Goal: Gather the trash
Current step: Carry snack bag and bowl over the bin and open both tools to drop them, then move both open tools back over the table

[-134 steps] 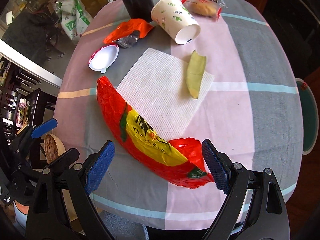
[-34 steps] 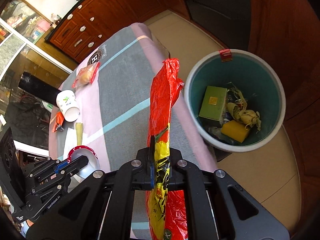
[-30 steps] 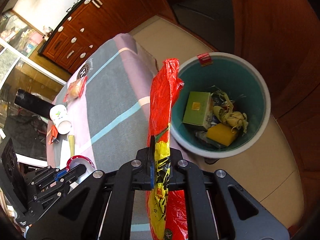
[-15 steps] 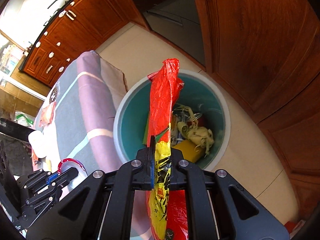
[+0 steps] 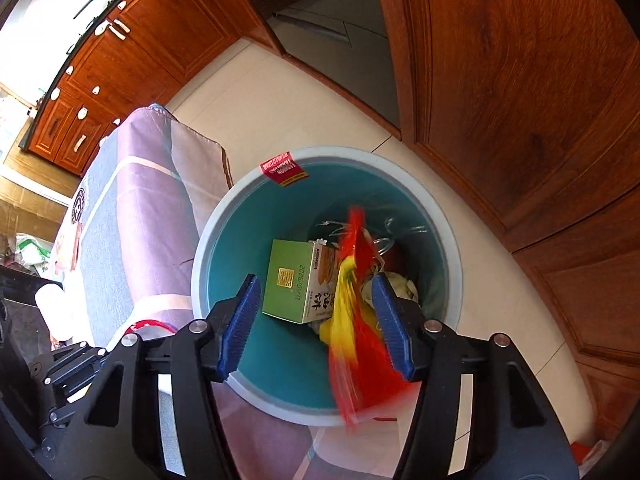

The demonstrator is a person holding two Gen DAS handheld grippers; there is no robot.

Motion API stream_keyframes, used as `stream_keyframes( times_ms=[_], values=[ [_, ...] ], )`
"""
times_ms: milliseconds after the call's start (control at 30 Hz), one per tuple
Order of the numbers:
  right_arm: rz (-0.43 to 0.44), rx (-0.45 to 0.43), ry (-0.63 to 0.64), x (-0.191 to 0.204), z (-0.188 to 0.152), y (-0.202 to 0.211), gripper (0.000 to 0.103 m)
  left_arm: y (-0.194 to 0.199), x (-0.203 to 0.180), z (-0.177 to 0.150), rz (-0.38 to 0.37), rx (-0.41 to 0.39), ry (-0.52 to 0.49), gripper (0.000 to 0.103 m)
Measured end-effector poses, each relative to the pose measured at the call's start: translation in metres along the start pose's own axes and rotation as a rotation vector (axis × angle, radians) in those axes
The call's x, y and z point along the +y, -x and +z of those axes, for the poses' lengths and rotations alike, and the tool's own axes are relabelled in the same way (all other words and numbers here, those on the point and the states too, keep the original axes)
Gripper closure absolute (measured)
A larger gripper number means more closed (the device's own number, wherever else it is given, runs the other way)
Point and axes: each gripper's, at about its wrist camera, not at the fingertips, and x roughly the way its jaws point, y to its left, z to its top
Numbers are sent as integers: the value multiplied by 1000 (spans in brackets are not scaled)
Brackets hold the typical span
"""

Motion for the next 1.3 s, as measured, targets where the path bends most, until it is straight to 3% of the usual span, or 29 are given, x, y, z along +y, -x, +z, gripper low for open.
stream_keyframes(
  times_ms=[100,167,400,433,500,567,733,900,1300],
  values=[
    [-6,4,-10,-5,0,0,39,-3,-4,1,-3,7,-7,96],
    [-11,7,-20,-8,-2,2,29,-3,-6,0,-4,9,-15,96],
    [-33,20,-46,-21,-8,10,28,-17,-22,5,-9,29,-52,94],
    [-38,17,-48,-23,-9,12,28,-19,-23,6,-14,36,-51,91],
    [-47,9,-53,-26,-10,16,28,-22,-25,7,-14,42,-48,53],
    [-50,5,-57,-28,-11,19,28,-18,-28,4,12,12,-57,38],
    [-54,8,-58,-27,-13,21,24,-11,-22,2,24,-2,-44,30],
    [-50,27,-47,-19,-17,20,23,-1,-14,-3,36,-17,-22,15],
    [-55,35,-15,8,-35,33,23,32,3,-35,46,-43,18,13]
  ],
)
